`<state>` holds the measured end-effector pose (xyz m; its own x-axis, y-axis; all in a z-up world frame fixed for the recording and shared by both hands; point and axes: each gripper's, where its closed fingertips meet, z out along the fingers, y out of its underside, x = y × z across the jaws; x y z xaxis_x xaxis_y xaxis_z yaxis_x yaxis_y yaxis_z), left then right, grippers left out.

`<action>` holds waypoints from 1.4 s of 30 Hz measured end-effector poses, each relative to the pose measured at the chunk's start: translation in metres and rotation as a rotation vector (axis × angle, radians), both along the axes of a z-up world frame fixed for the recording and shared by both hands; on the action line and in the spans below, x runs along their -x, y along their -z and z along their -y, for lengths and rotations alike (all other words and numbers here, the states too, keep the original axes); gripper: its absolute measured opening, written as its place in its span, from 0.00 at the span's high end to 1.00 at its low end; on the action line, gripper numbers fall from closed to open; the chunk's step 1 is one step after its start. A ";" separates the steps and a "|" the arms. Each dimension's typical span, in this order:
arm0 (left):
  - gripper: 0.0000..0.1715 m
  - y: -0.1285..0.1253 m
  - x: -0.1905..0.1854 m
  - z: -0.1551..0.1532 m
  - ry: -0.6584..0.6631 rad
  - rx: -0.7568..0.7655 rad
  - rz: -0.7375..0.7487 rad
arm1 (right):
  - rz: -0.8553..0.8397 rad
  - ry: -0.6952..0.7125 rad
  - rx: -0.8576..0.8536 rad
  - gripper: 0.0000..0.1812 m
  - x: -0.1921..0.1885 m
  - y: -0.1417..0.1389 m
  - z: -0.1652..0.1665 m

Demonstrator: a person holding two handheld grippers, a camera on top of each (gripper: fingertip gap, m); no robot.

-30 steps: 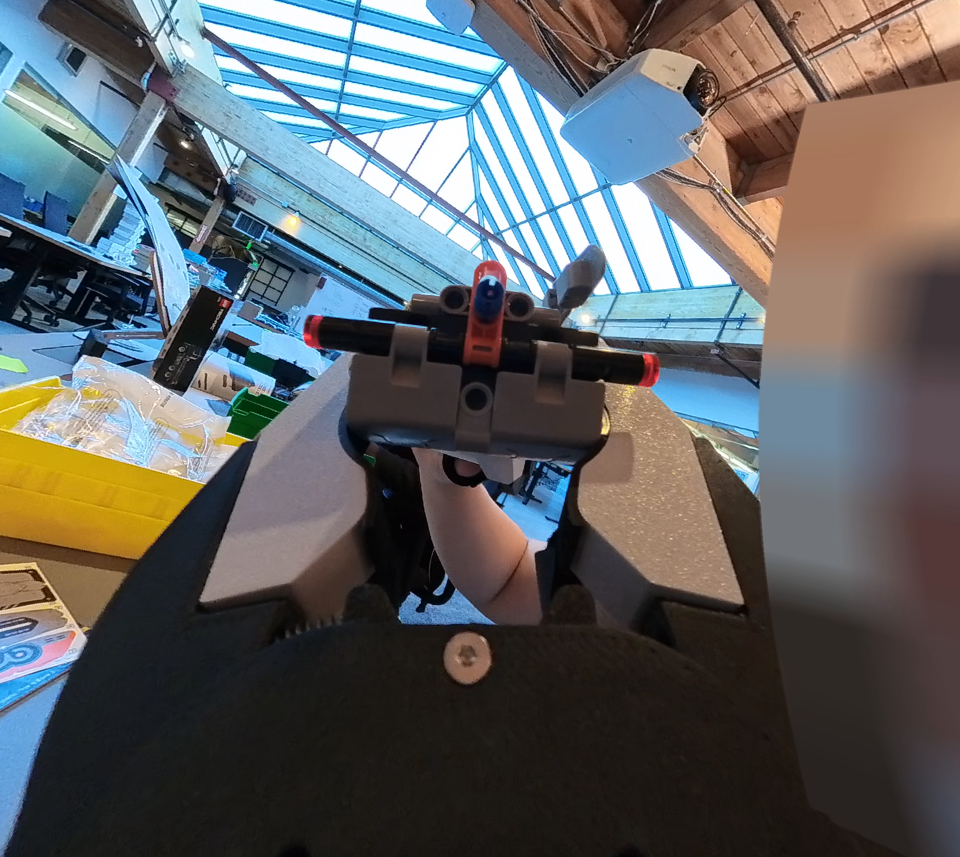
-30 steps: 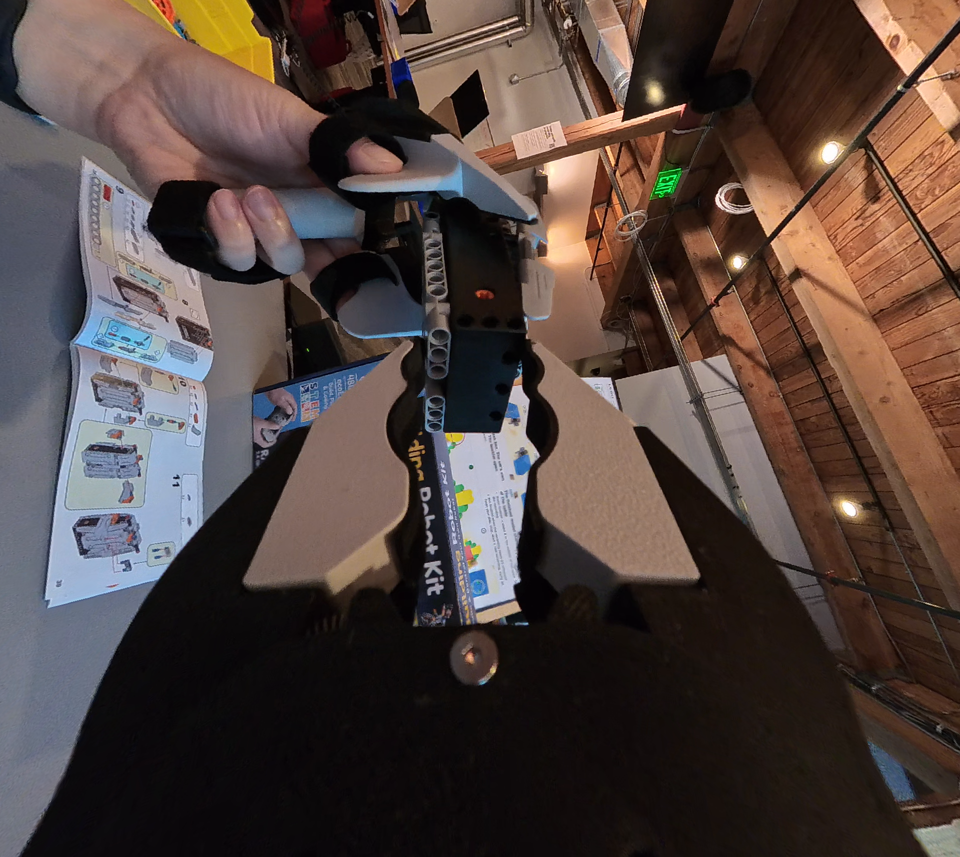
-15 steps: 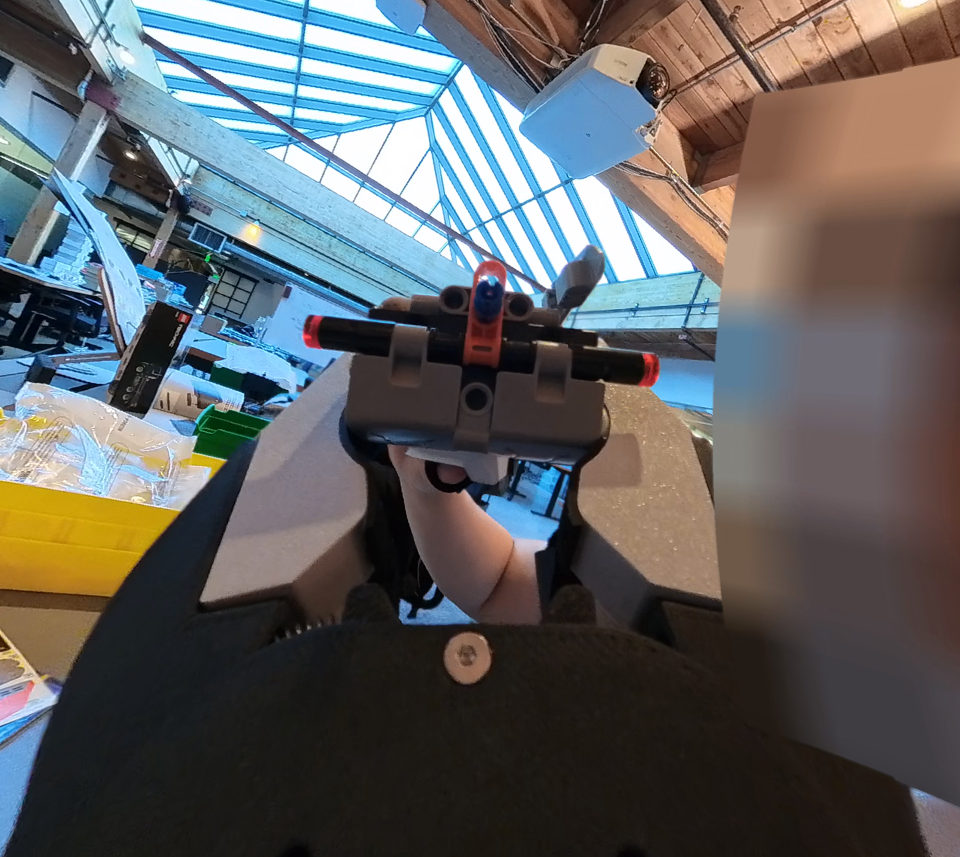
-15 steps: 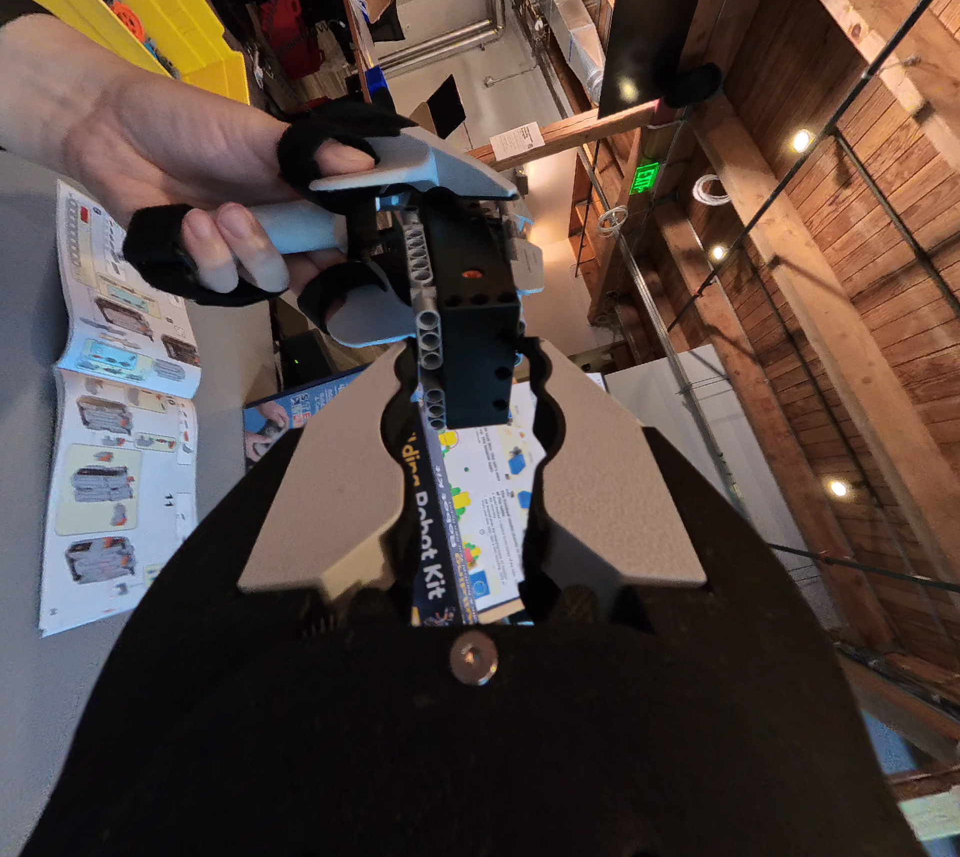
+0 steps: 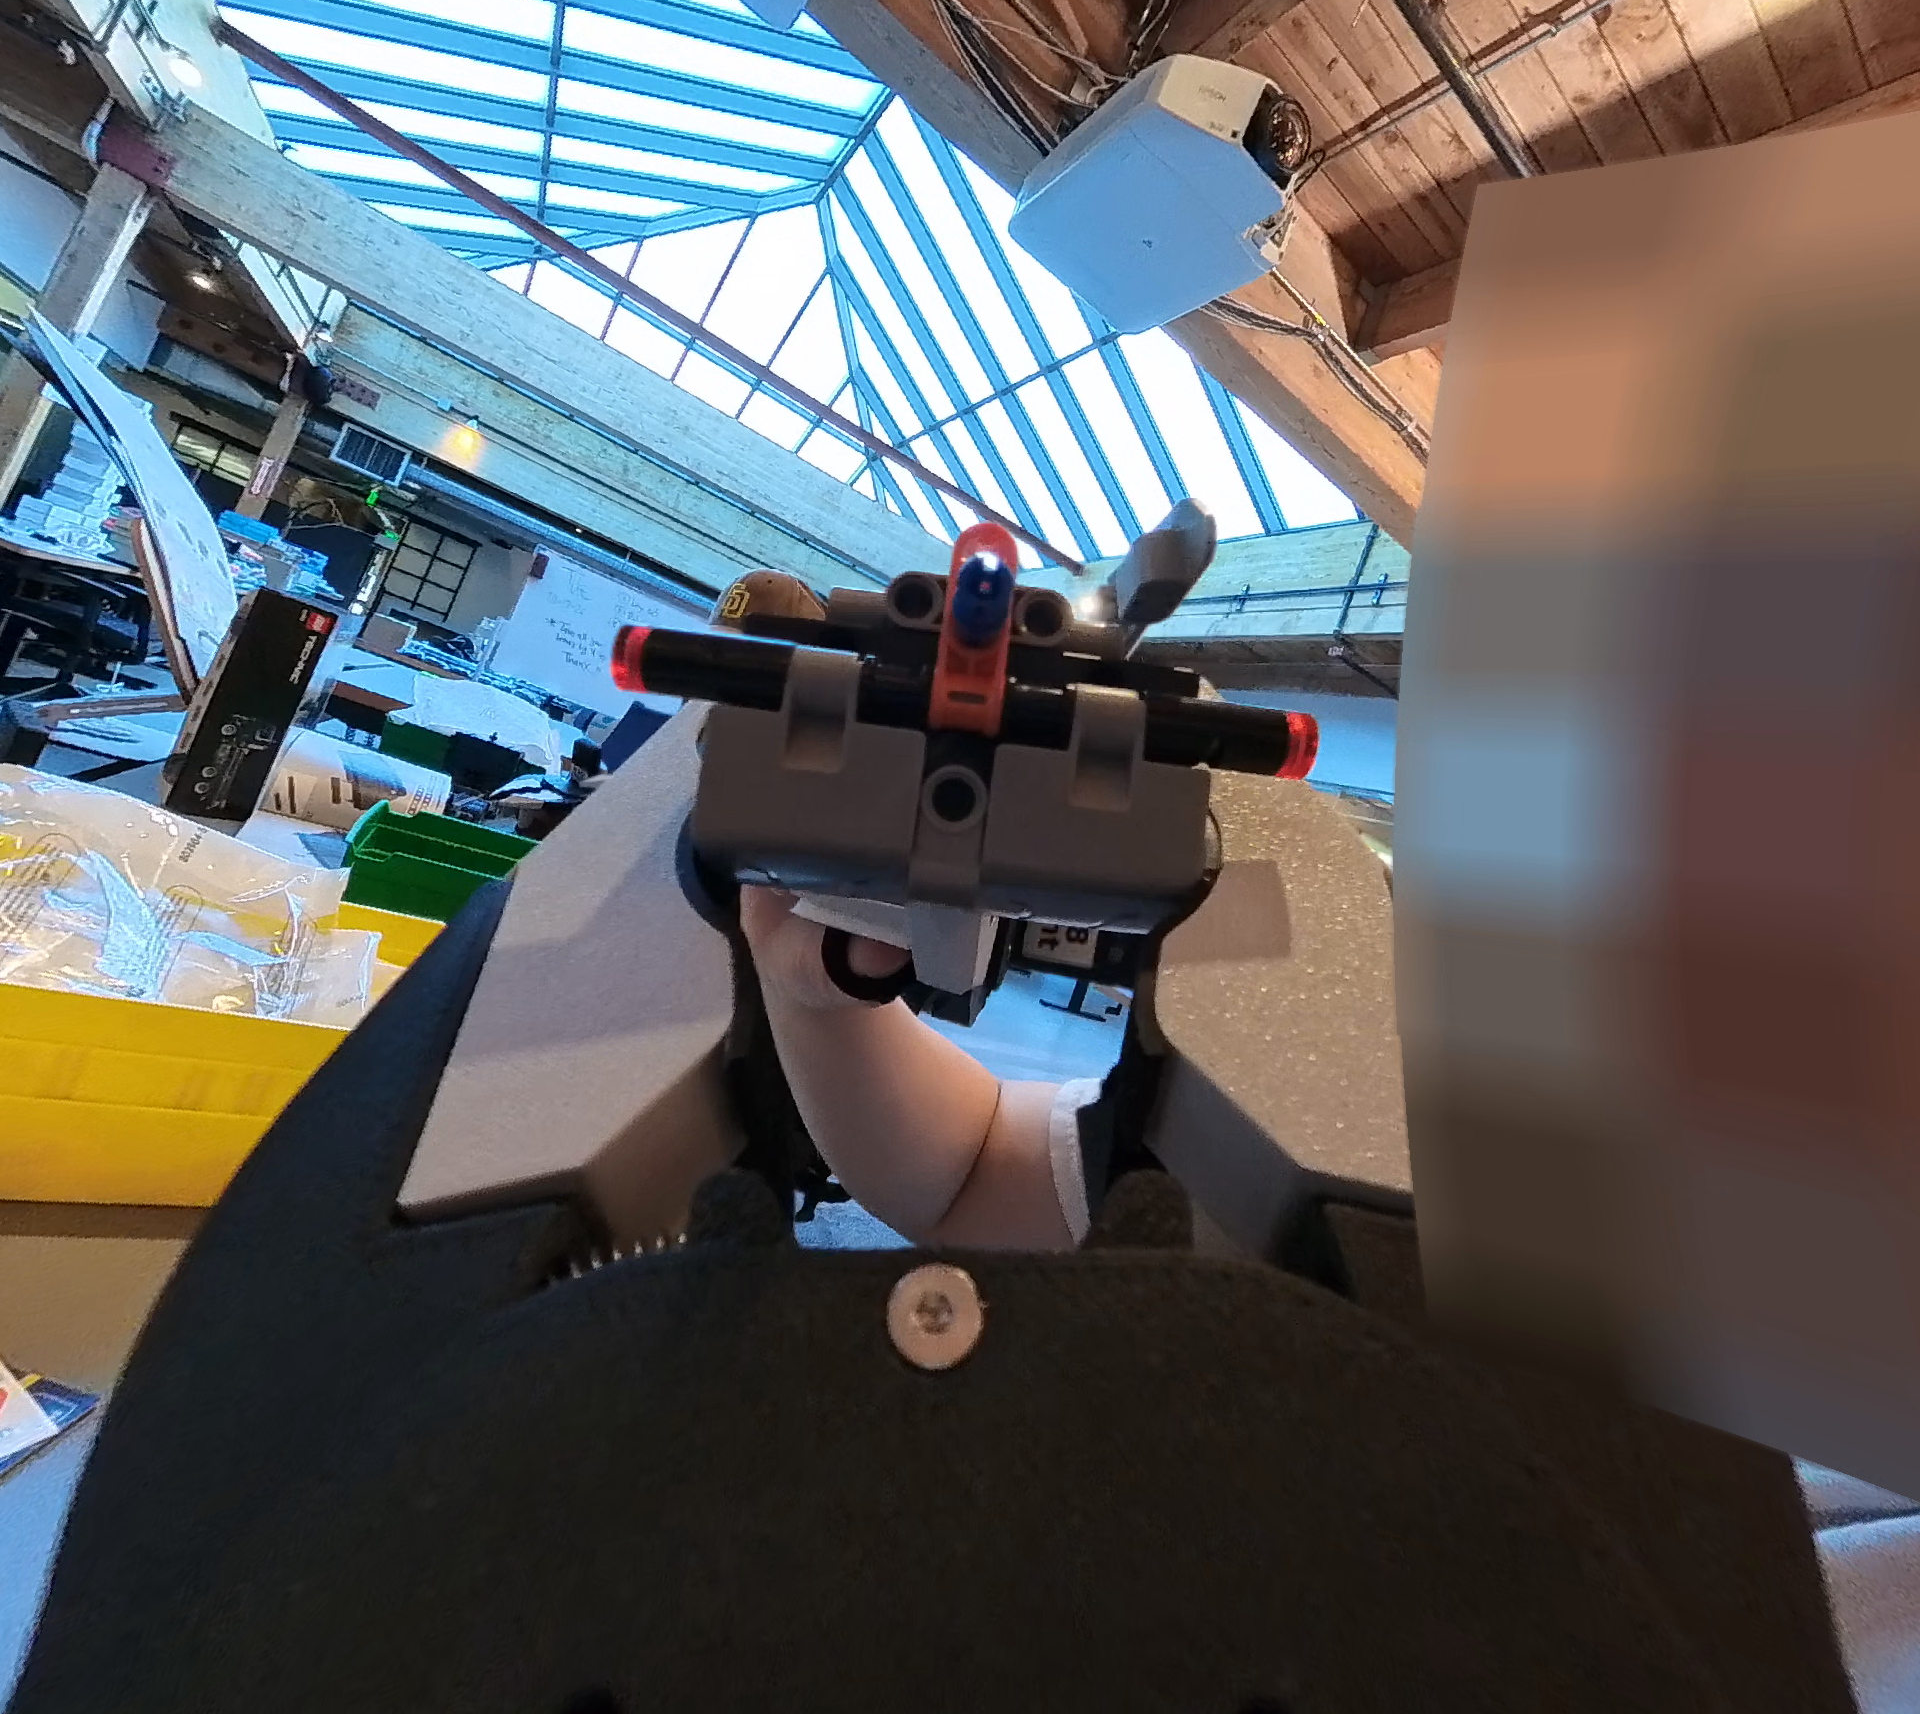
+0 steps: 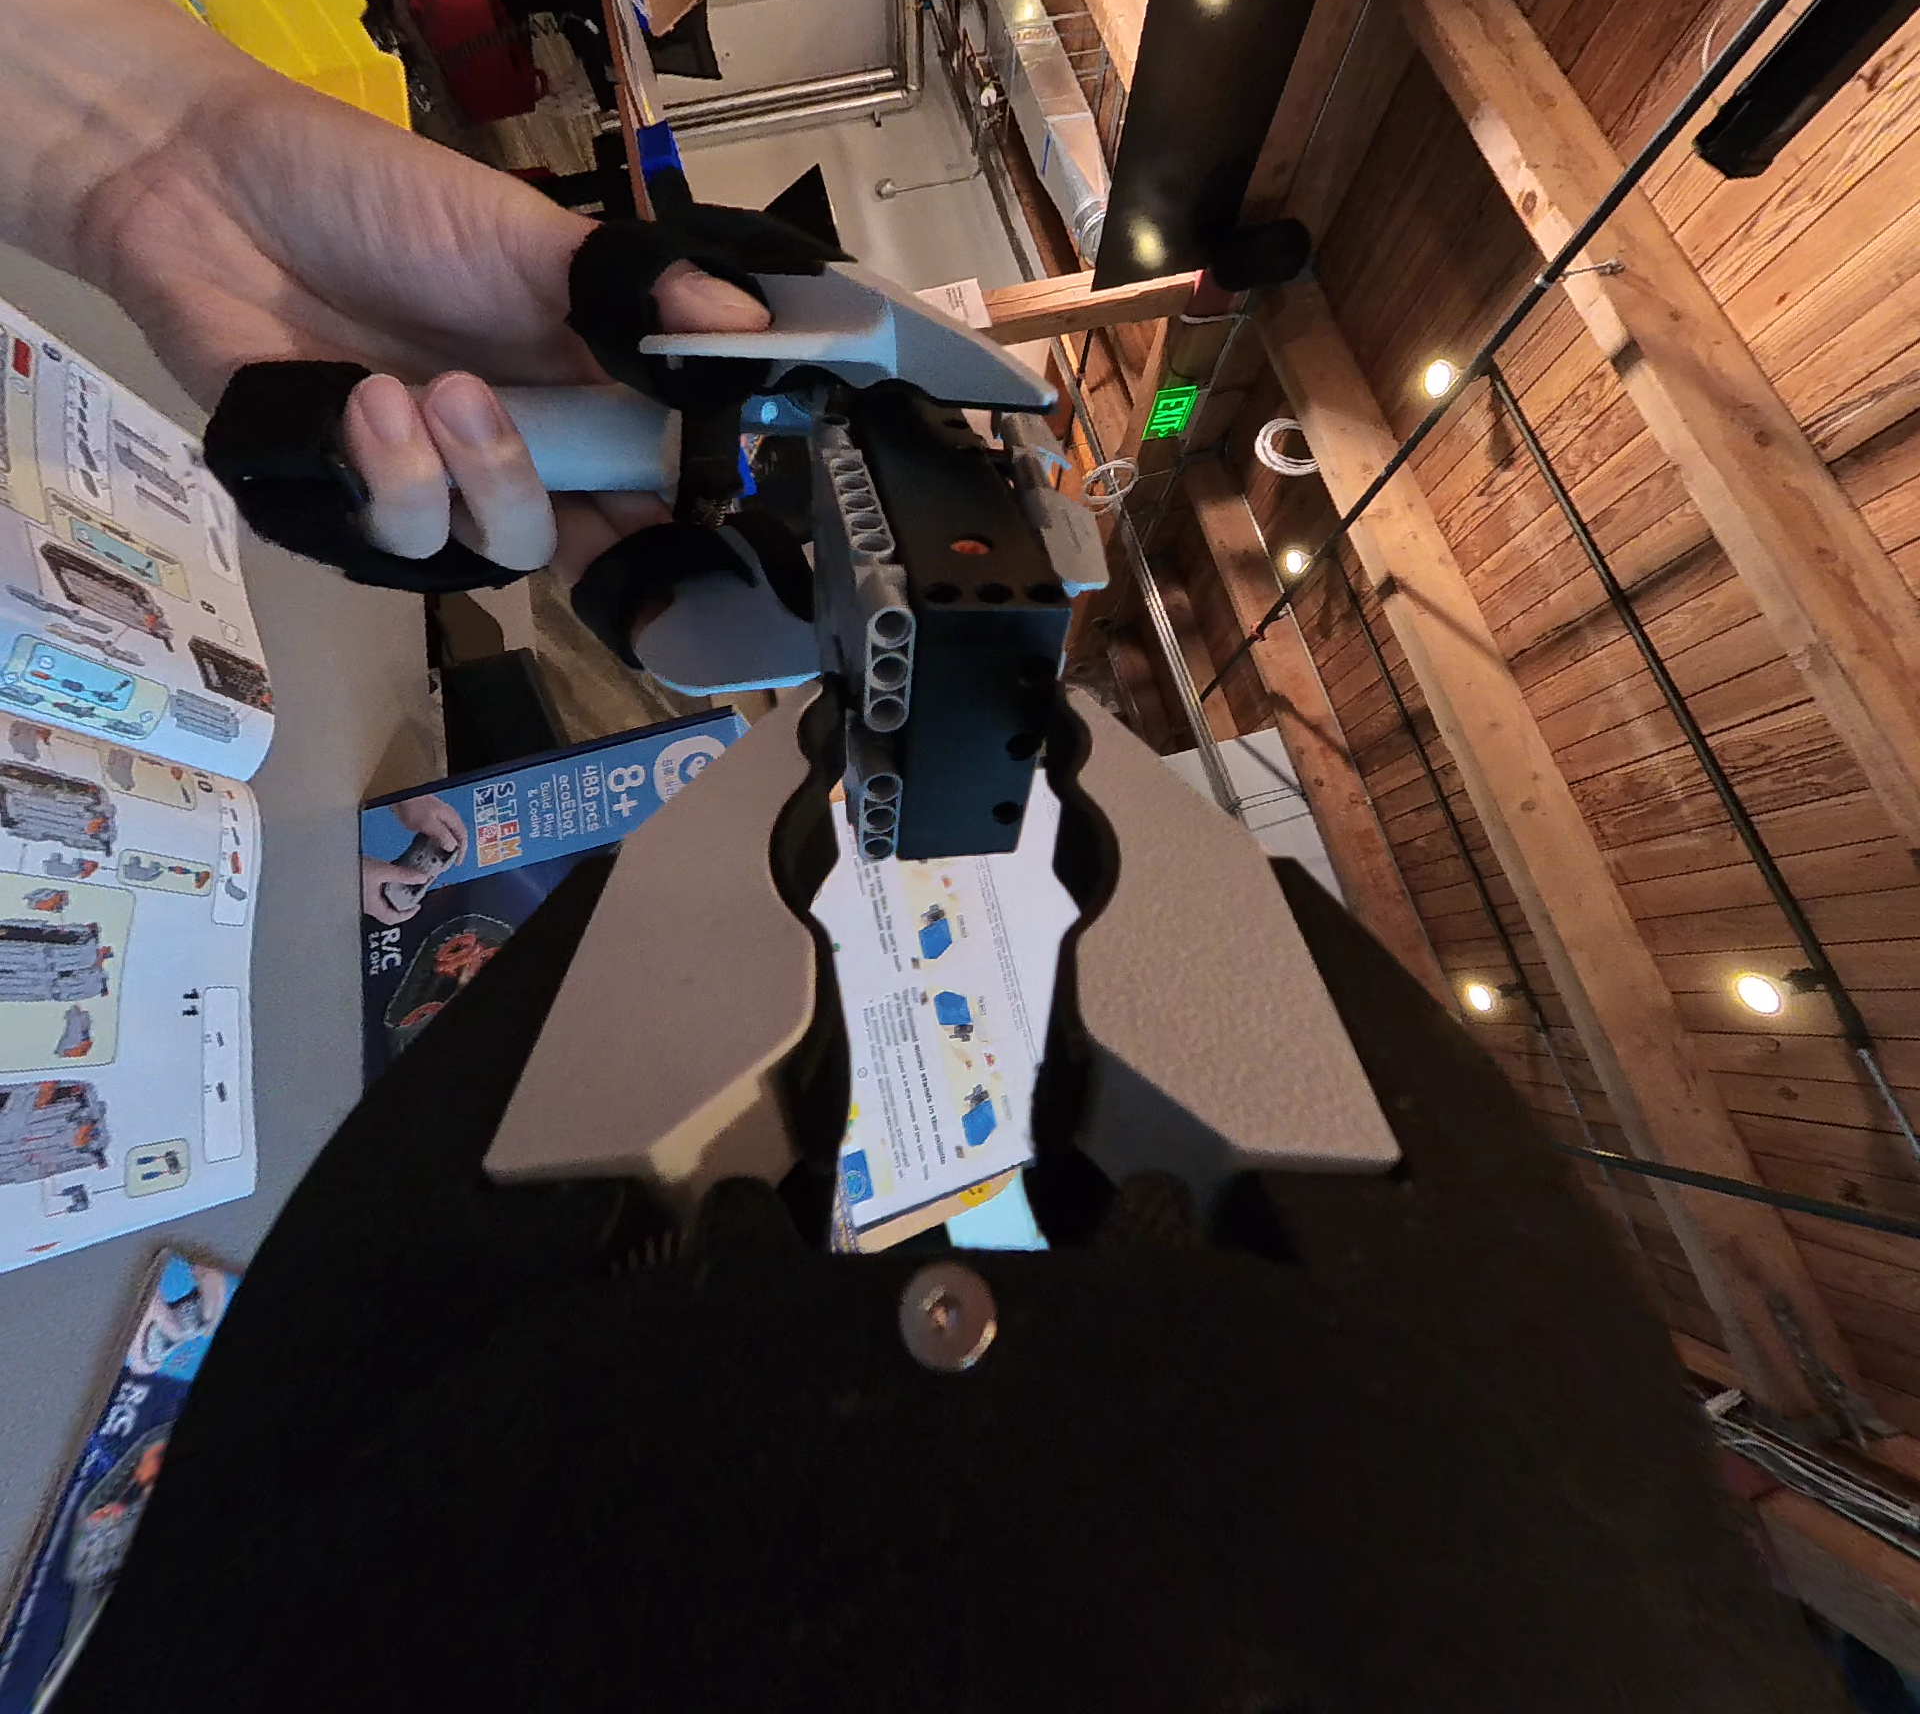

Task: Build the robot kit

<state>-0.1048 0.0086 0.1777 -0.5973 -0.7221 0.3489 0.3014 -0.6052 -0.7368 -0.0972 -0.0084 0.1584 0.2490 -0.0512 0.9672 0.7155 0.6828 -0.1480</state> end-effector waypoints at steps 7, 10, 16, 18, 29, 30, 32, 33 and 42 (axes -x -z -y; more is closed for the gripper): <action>0.53 -0.004 0.005 0.011 -0.012 -0.088 0.005 | -0.029 0.000 -0.069 0.80 0.003 -0.002 0.008; 0.52 -0.005 0.006 0.013 -0.042 -0.117 0.006 | -0.035 0.004 -0.099 0.80 0.004 -0.003 0.011; 0.57 -0.003 0.007 0.008 -0.051 -0.106 0.036 | -0.123 0.024 -0.128 0.80 -0.004 -0.019 0.014; 0.55 -0.003 0.005 0.013 -0.043 -0.124 0.051 | -0.136 0.004 -0.120 0.81 -0.004 -0.021 0.016; 0.63 -0.015 0.018 0.010 -0.130 -0.113 0.199 | -0.189 -0.067 -0.091 0.80 0.008 -0.023 0.009; 0.63 -0.014 0.017 0.009 -0.143 -0.114 0.190 | -0.187 -0.076 -0.079 0.80 0.009 -0.022 0.007; 0.63 -0.015 0.016 0.006 -0.170 -0.094 0.194 | -0.187 -0.079 -0.080 0.80 0.010 -0.021 0.003; 0.63 -0.015 0.016 0.004 -0.177 -0.078 0.197 | -0.190 -0.083 -0.077 0.80 0.011 -0.022 0.001; 0.63 -0.014 0.011 0.003 -0.194 -0.082 0.154 | -0.168 -0.105 -0.071 0.80 0.018 -0.023 -0.008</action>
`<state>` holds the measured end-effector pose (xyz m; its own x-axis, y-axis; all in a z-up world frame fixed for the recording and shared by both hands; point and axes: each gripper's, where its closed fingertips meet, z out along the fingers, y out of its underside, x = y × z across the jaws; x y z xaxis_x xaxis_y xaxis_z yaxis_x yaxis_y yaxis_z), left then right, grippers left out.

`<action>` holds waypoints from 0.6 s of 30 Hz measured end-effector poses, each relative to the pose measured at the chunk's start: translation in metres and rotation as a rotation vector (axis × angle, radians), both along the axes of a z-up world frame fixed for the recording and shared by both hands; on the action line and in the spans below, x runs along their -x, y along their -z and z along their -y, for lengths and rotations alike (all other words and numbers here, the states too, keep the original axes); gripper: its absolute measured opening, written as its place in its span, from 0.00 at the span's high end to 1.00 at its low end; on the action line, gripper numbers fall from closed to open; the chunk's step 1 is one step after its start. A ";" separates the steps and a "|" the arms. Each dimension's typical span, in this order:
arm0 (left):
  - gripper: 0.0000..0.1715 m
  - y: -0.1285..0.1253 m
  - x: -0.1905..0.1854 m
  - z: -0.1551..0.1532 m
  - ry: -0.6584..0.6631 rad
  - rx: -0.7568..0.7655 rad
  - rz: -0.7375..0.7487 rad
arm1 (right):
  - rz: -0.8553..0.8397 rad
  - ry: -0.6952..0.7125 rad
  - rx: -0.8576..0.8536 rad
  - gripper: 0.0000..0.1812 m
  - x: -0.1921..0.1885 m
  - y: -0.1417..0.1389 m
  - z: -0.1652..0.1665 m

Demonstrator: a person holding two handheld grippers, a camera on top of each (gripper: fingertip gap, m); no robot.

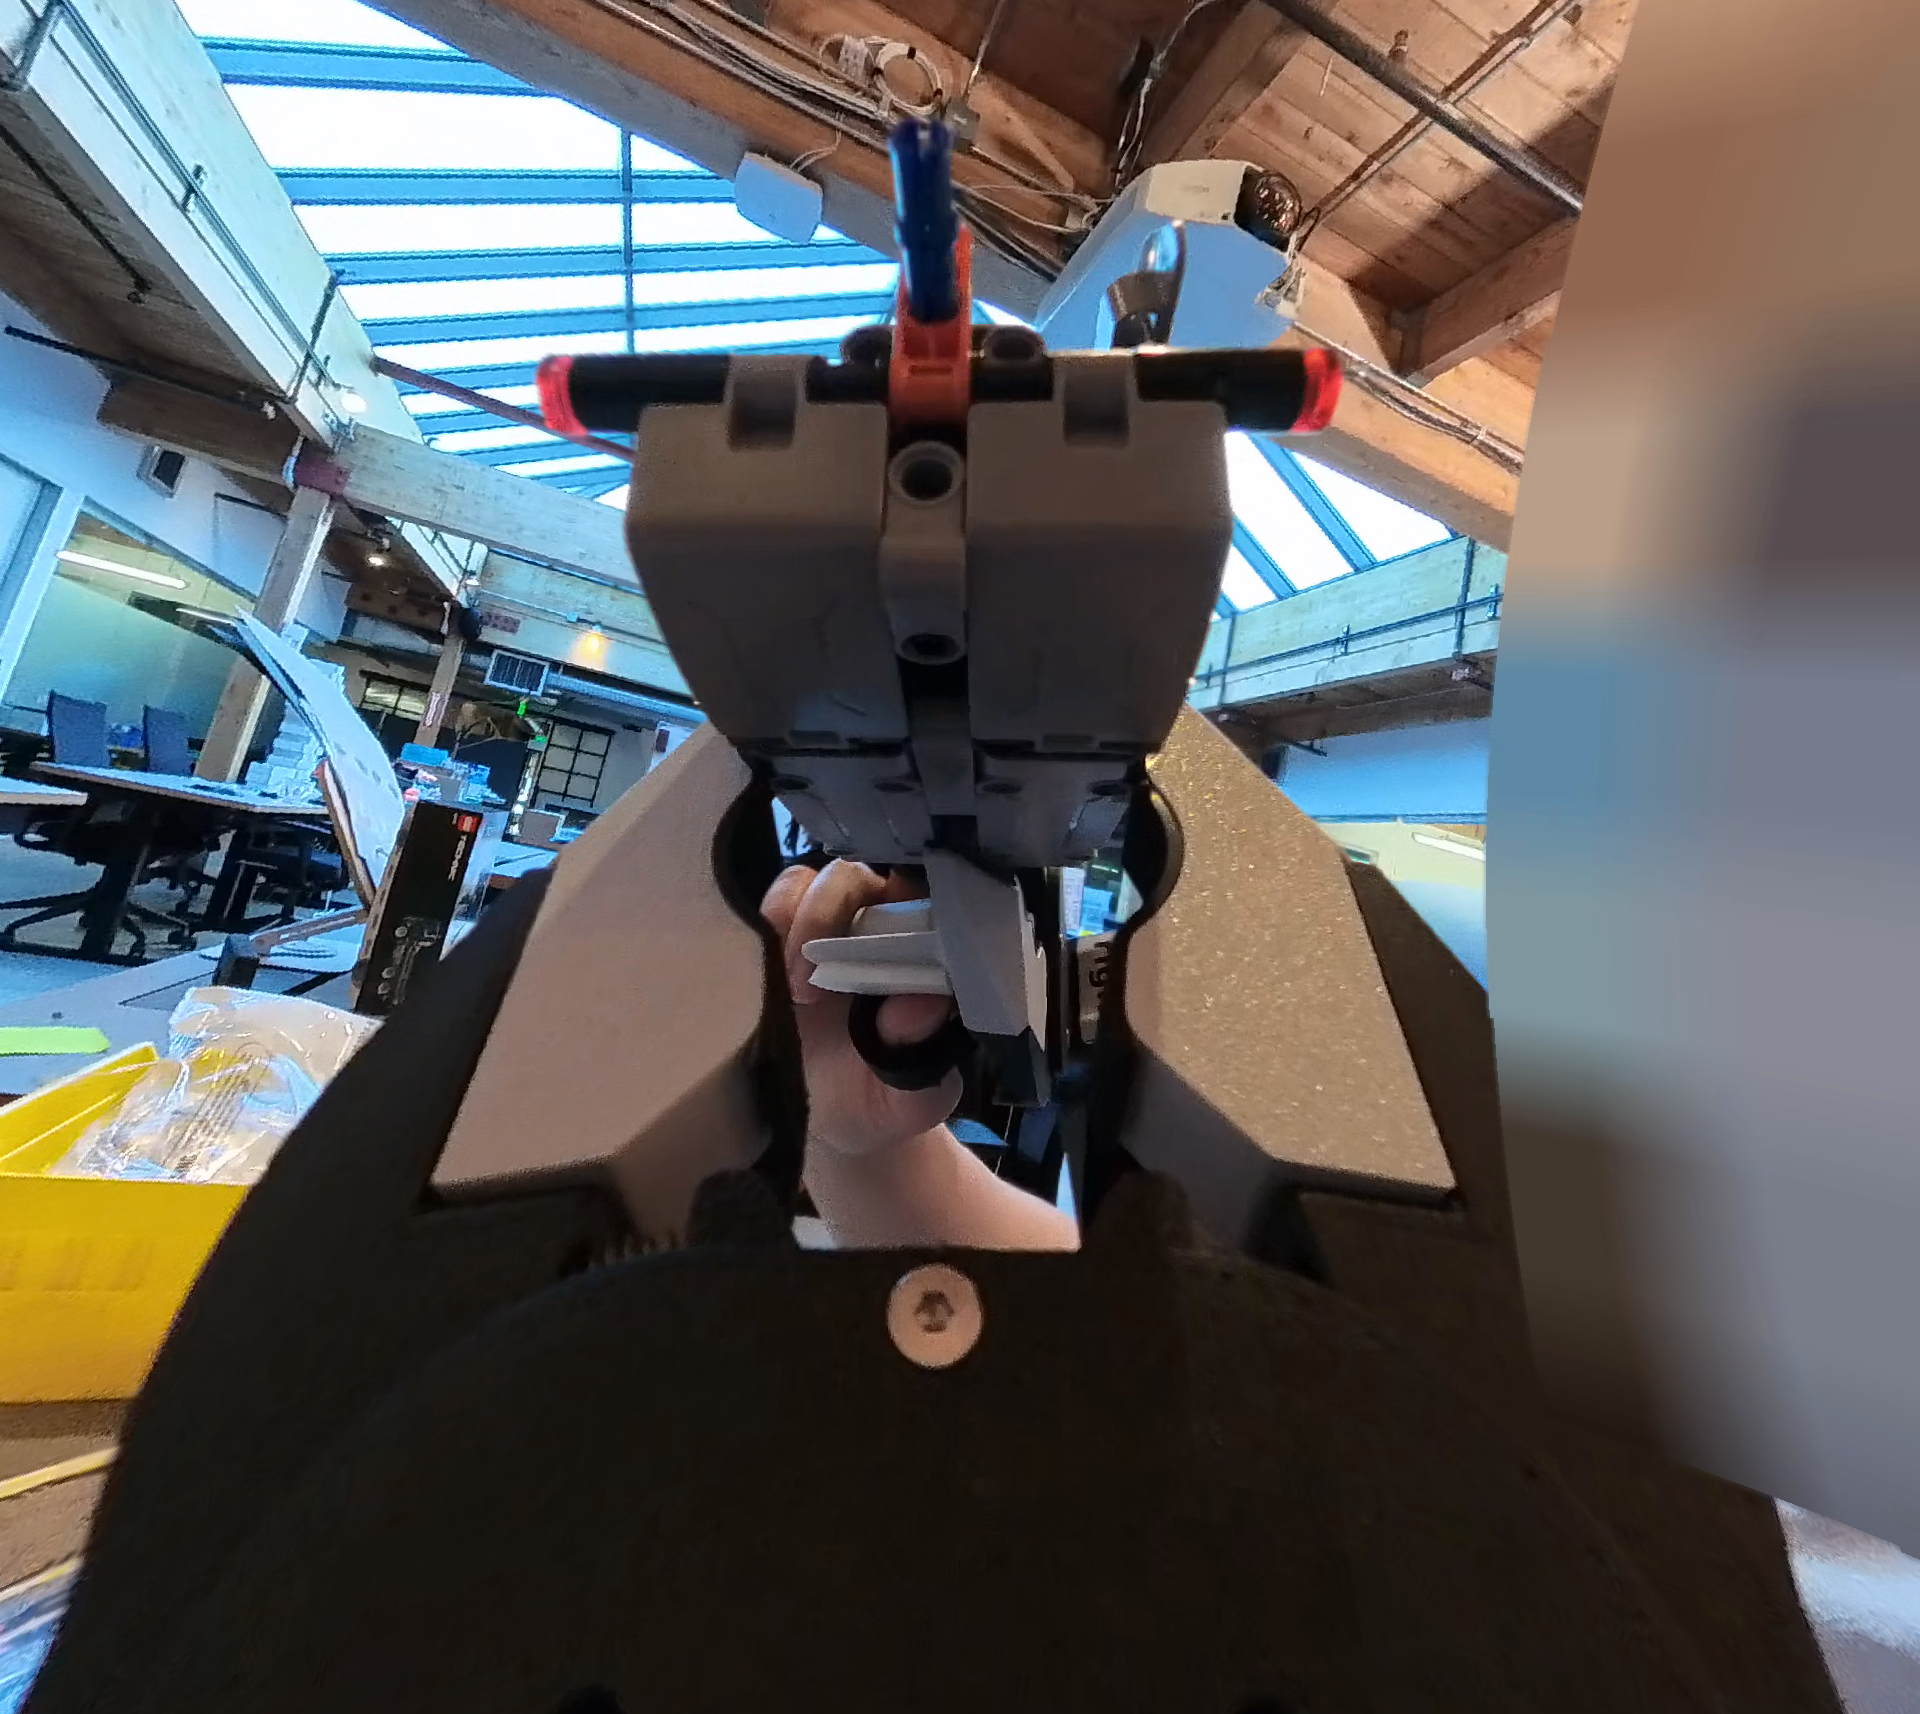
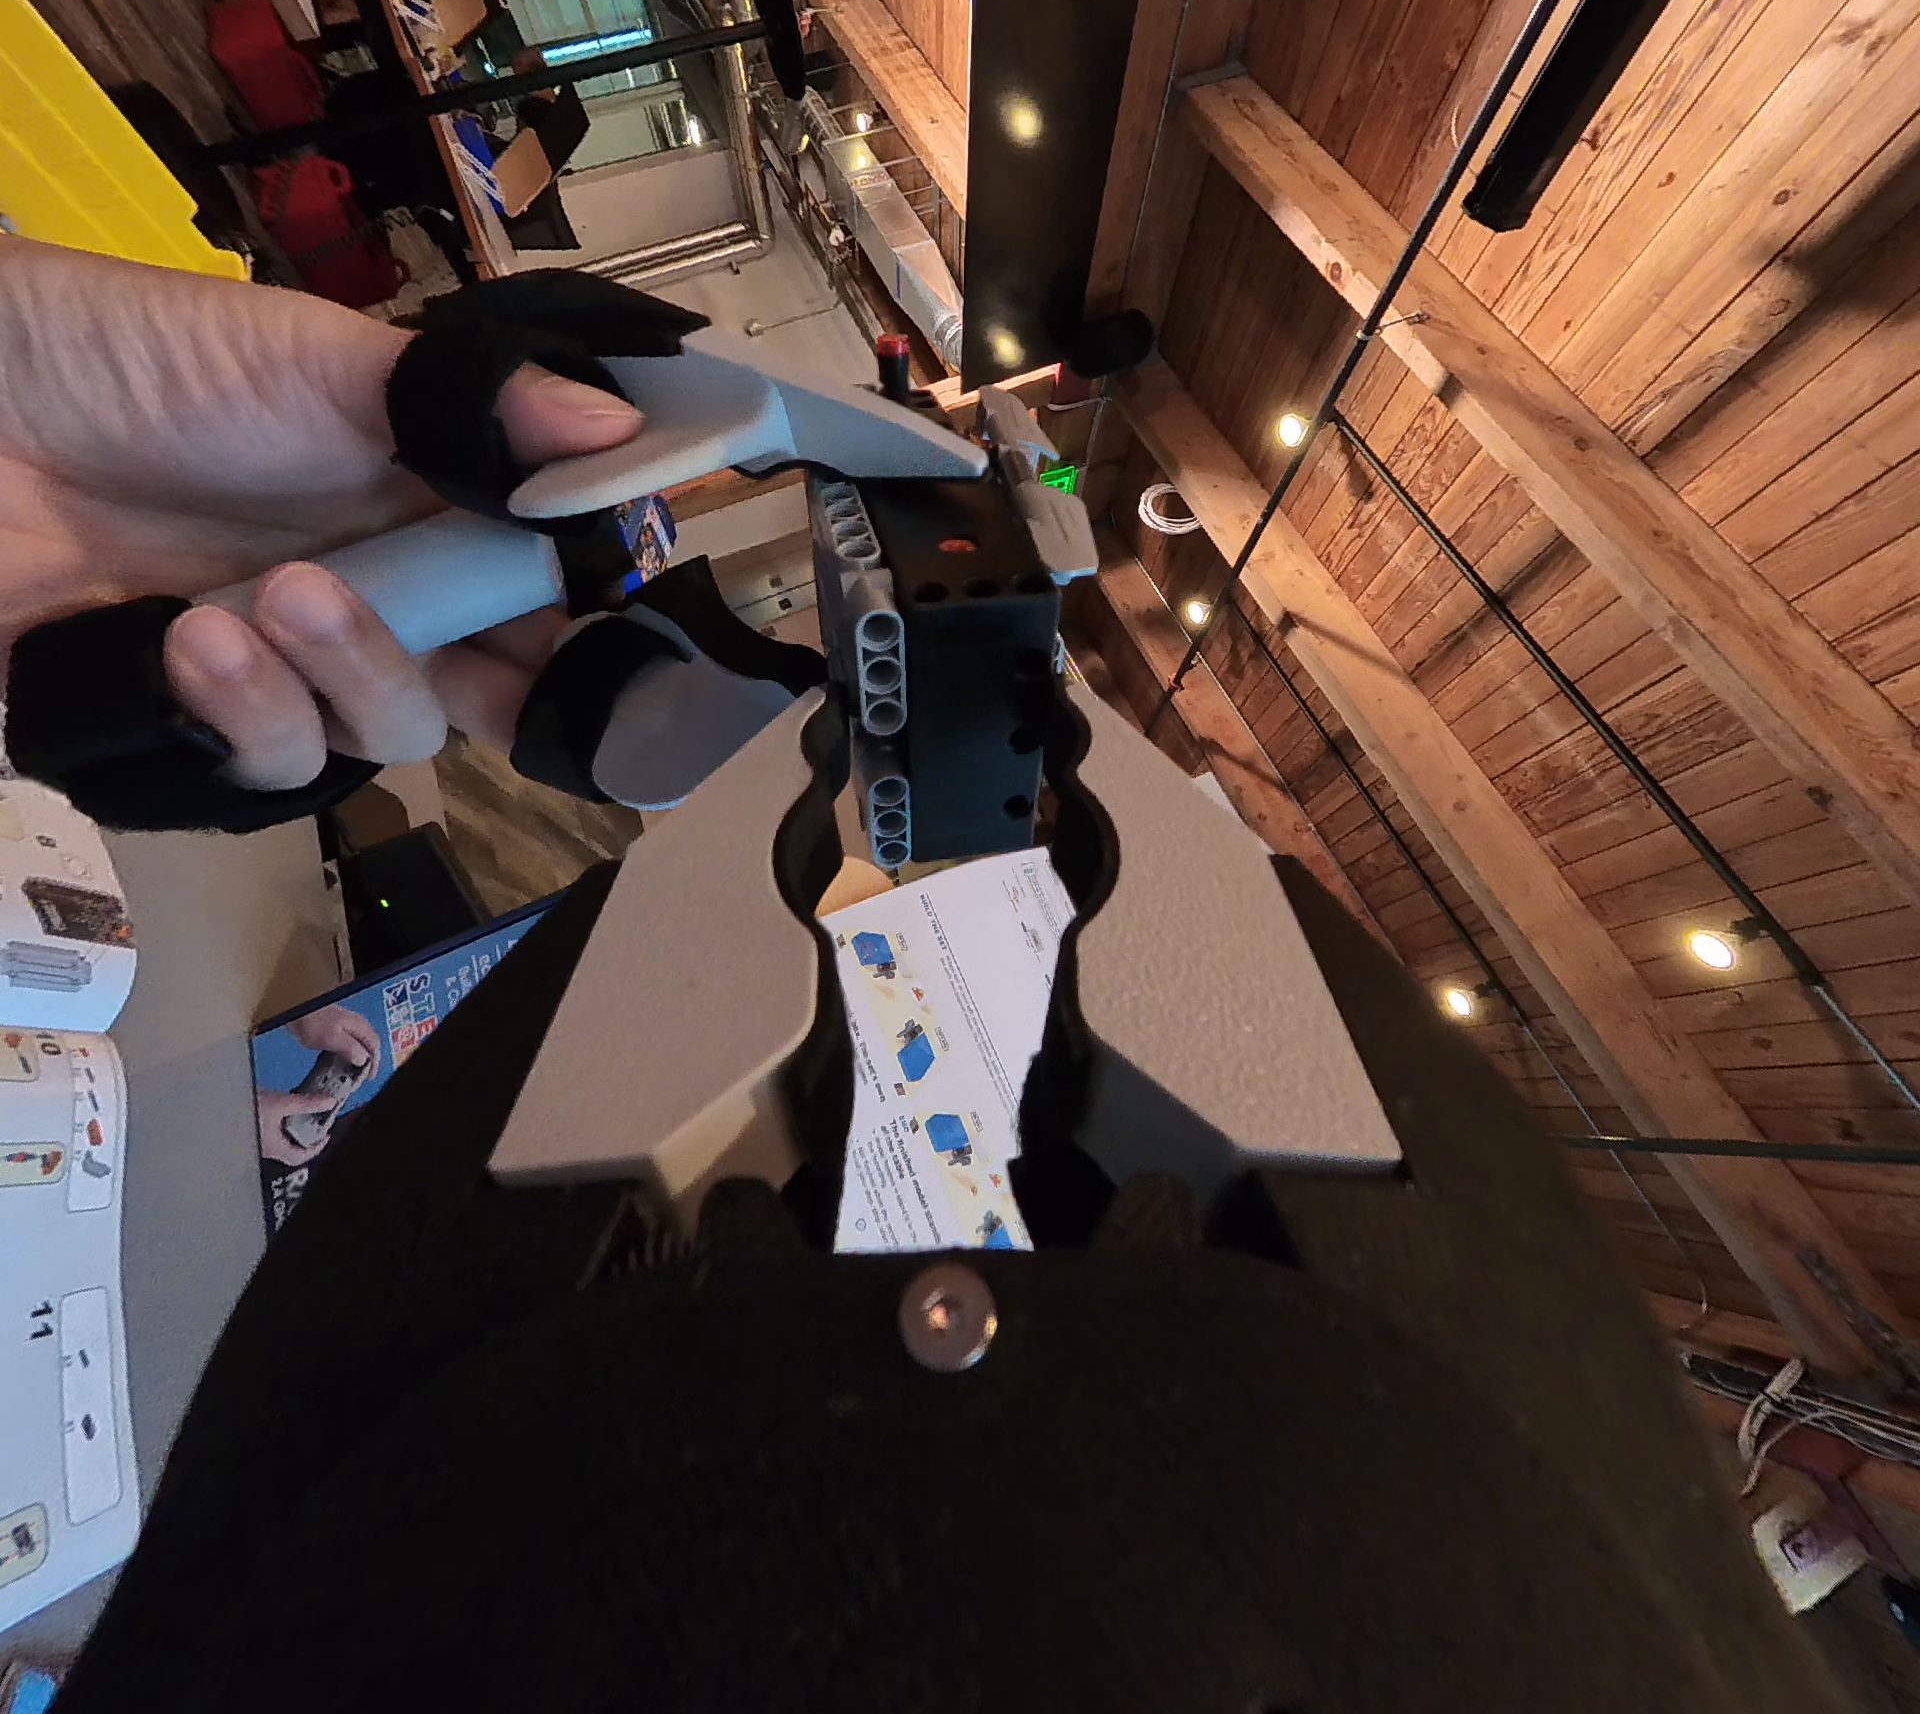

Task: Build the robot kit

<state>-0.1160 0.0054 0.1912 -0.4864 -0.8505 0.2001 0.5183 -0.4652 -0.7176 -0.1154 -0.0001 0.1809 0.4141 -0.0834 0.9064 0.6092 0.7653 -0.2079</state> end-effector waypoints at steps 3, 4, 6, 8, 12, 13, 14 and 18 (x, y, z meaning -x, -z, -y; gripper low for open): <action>0.63 0.000 0.000 0.000 -0.004 -0.012 -0.018 | 0.000 -0.010 0.009 0.80 0.001 -0.001 -0.001; 0.62 0.000 0.001 0.001 -0.002 -0.026 -0.021 | 0.002 -0.016 0.005 0.80 0.002 -0.002 -0.001; 0.63 0.000 0.002 0.002 0.011 -0.024 -0.025 | 0.007 -0.022 0.009 0.80 0.004 -0.002 -0.001; 0.63 -0.001 0.003 0.001 0.012 -0.019 -0.028 | 0.011 -0.024 0.005 0.80 0.006 -0.004 -0.001; 0.63 -0.004 0.007 0.000 -0.010 -0.005 -0.012 | 0.017 -0.029 -0.011 0.80 0.009 -0.006 -0.002; 0.63 -0.006 0.009 -0.001 -0.016 0.007 0.011 | 0.018 -0.037 -0.012 0.80 0.011 -0.008 -0.003; 0.63 -0.008 0.012 -0.003 -0.016 0.021 0.028 | 0.023 -0.043 -0.011 0.80 0.013 -0.009 -0.004; 0.63 -0.012 0.021 -0.008 0.008 0.066 0.077 | 0.038 -0.037 -0.017 0.79 0.022 -0.014 -0.009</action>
